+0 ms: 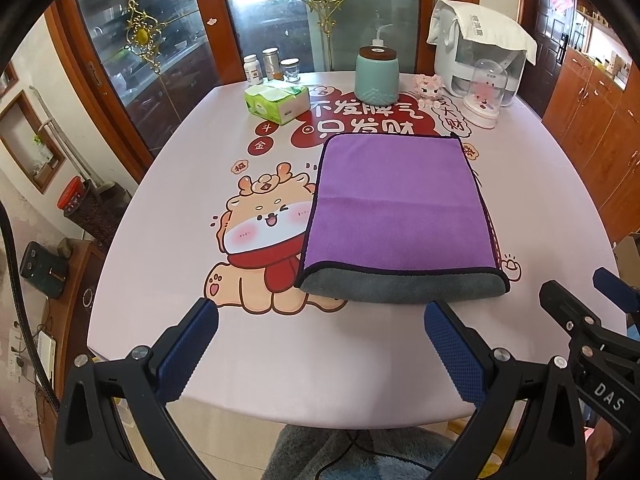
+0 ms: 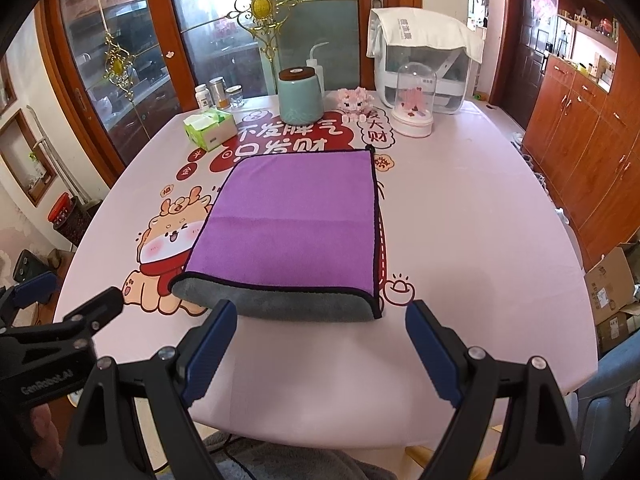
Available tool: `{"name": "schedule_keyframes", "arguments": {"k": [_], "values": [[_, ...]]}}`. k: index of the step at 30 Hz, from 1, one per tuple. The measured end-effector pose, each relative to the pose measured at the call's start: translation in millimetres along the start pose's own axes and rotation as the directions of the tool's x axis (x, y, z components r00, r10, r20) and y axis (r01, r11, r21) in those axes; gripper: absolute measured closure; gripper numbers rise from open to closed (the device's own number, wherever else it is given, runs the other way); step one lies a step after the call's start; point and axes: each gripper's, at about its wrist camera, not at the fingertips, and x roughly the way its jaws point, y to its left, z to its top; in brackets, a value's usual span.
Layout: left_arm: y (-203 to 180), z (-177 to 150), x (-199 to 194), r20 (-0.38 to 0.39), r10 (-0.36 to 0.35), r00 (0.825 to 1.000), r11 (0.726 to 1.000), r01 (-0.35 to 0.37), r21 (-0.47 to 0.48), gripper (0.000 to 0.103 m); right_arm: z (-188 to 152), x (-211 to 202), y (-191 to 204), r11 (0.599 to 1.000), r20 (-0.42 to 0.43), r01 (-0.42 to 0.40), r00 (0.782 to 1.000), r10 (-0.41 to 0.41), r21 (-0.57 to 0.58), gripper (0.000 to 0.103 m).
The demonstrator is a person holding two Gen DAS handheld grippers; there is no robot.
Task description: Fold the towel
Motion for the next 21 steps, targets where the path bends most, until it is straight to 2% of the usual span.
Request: {"name": "schedule_keyframes", "arguments": {"k": [7,13,18,21], "values": [[16.4,1.3,16.0,-0.030,-0.014,0.999,1.000,0.013,-0.028,0.001,-1.4,20.6,-10.7,1.000,-0.034,0.012,0.999,-0.011,0.012,0.016],[28.7,2.1,52.7,-0.088,-0.057,0.995,0.998,0.054,-0.041,0.001,-6.4,49.6,-22.7,1.000,-0.107,0.009,0.994,-0.007,0.023,0.016],[30.0,2.9,96.2,-0.179,-0.106,0.978,0.994,0.107,-0.003,0.001,-7.6,73.4,-38.7,0.999,-0.150,-0.015,0.988,0.022,0.046,0.016],[36.7,1.0,122.6,-0.229,-0.138,0.964,0.990,0.137,-0.019,0.007,-4.6,84.6,-44.2,0.999,-0.155,-0.008,0.988,0.013,0.032,0.016]]}}
